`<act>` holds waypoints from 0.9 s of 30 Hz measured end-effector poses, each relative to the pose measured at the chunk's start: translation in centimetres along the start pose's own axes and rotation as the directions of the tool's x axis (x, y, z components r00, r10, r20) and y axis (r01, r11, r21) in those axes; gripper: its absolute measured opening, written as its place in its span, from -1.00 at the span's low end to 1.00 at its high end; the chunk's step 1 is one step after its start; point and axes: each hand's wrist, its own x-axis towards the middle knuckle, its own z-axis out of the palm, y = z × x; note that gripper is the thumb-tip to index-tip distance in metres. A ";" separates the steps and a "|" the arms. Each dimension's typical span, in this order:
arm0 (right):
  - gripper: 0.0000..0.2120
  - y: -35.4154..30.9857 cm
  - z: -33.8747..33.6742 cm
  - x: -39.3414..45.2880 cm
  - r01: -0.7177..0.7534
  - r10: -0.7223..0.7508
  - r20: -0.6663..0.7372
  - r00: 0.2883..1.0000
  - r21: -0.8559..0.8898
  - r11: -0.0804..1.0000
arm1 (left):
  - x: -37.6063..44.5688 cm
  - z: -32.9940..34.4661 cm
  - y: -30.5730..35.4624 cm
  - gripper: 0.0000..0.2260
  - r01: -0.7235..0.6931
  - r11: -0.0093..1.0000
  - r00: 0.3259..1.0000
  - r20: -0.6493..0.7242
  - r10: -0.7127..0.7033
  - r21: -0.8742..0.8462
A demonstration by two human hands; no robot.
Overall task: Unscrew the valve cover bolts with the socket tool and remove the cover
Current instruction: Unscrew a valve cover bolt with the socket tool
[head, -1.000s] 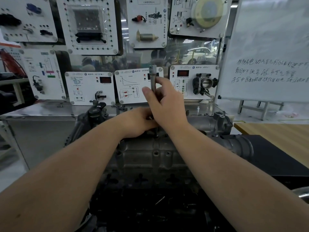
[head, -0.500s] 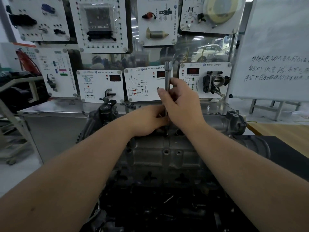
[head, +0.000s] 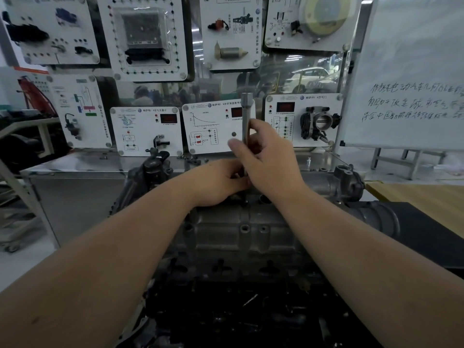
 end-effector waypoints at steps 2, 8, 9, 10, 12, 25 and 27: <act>-0.79 0.0 0.1 0.1 0.051 -0.053 -0.021 0.998 -0.072 0.996 | 0.1 0.1 -0.1 -0.75 -0.004 1.000 1.000 -0.016 0.004 0.000; -0.86 0.2 -0.1 0.2 0.035 -0.027 0.063 0.998 -0.124 0.992 | -0.1 0.1 0.1 -0.58 0.033 0.999 0.999 0.001 -0.033 -0.009; -0.86 0.2 -0.2 0.2 0.011 -0.005 0.074 0.997 -0.082 0.997 | -0.1 0.0 0.1 -0.59 0.026 1.000 1.000 0.009 -0.026 -0.003; -0.77 0.0 -0.2 0.1 -0.008 0.011 0.075 0.997 -0.043 0.999 | -0.2 0.0 0.1 -0.60 0.019 1.000 1.000 0.014 -0.019 0.005; -0.62 -0.1 -0.1 -0.1 -0.010 0.009 0.062 0.998 0.011 1.000 | -0.1 0.0 0.1 -0.66 0.015 1.000 1.000 0.013 -0.016 0.021; -0.72 -0.1 -0.2 0.0 0.033 -0.028 0.065 0.997 -0.068 0.997 | -0.2 0.1 0.0 -0.66 -0.004 0.999 1.000 0.005 0.005 -0.037; -0.61 -0.1 -0.1 -0.1 0.016 -0.014 0.074 0.997 -0.022 1.000 | -0.3 0.0 -0.1 -0.71 -0.017 0.999 1.000 0.007 0.017 -0.029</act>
